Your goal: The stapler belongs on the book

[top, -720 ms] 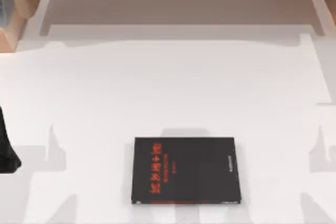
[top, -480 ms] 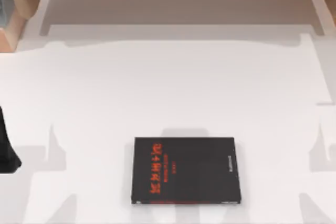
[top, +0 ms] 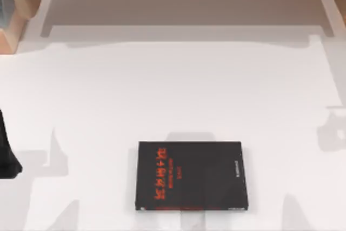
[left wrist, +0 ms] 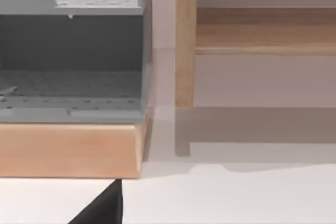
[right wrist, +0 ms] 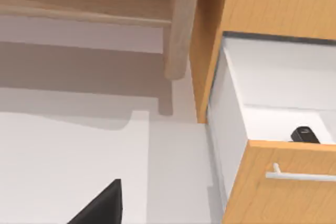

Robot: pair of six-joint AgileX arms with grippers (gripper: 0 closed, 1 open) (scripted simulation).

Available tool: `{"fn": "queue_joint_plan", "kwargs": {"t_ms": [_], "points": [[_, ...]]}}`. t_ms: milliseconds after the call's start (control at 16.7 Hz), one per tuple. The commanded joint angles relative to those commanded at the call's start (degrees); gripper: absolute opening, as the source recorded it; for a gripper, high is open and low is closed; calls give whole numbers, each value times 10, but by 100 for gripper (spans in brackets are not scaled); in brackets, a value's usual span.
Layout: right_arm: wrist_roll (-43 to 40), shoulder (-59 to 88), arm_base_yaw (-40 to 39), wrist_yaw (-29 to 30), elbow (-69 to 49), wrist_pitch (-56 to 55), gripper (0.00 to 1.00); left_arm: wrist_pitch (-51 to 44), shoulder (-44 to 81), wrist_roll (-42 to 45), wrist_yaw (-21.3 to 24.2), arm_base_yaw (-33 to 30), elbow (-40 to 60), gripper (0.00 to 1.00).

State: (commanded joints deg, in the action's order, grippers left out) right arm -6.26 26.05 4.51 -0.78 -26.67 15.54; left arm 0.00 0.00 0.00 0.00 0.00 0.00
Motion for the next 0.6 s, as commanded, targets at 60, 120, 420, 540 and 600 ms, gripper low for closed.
{"fn": "queue_joint_plan", "kwargs": {"t_ms": [60,120,420,540,600], "points": [[-11,47,8,-1,-48,28,100,0,0,0,0,0,0,100],[-23,98,17,-3,-100,58,100,0,0,0,0,0,0,100],[-89,377,62,-9,-383,220,100,0,0,0,0,0,0,100],[-117,497,81,-11,-503,289,100,0,0,0,0,0,0,100],[-131,557,90,-12,-563,323,100,0,0,0,0,0,0,100]]}}
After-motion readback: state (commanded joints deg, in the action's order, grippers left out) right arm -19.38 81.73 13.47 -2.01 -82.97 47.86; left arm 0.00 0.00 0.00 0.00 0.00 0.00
